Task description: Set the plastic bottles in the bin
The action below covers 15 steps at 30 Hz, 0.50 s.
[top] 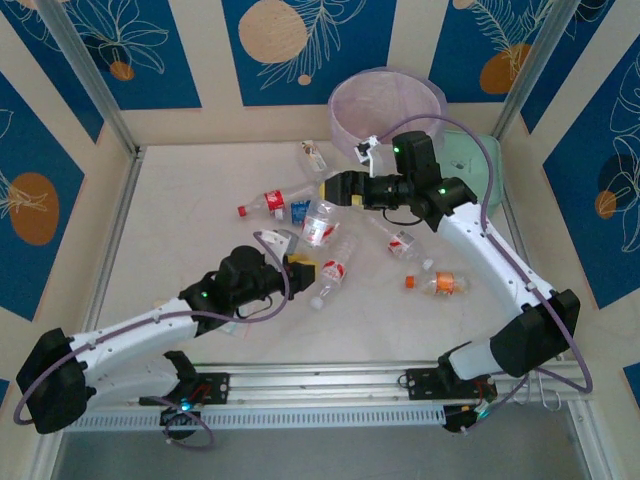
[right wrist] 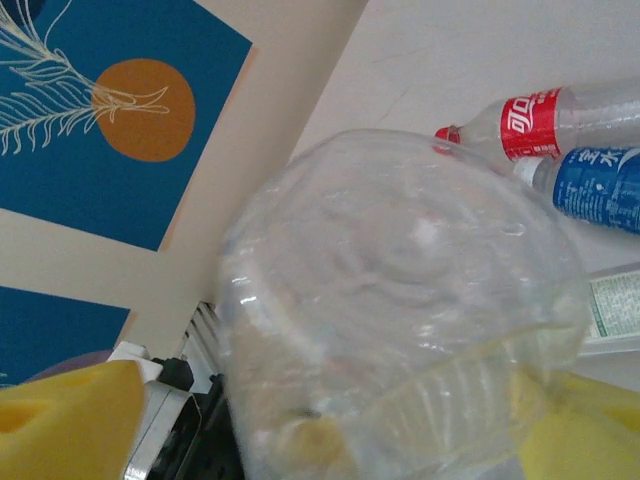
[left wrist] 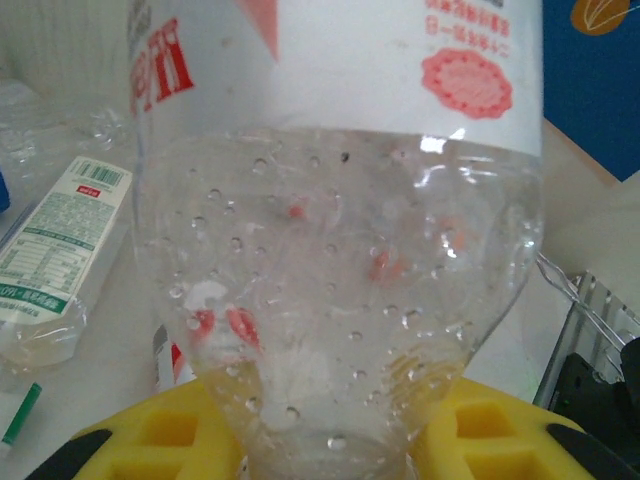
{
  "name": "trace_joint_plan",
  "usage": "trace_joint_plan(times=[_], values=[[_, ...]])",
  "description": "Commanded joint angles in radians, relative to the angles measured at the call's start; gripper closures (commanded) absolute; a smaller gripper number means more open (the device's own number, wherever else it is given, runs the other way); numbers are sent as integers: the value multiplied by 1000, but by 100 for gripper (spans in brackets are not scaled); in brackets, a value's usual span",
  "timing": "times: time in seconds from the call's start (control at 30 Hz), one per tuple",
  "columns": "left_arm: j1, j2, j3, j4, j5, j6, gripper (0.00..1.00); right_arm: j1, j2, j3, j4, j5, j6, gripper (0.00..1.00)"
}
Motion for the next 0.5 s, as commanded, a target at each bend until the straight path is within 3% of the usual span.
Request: trace_joint_plan(times=[0.0, 0.33, 0.4, 0.47], values=[[-10, 17, 16, 67, 76, 37, 100, -18, -20, 2, -9, 6, -33, 17], [-12, 13, 15, 50, 114, 39, 99, -62, -51, 73, -100, 57, -117, 49], [-12, 6, 16, 46, 108, 40, 84, -69, -60, 124, -130, 75, -144, 52], [-12, -10, 21, 39, 90, 27, 55, -82, -62, 184, -161, 93, -173, 53]])
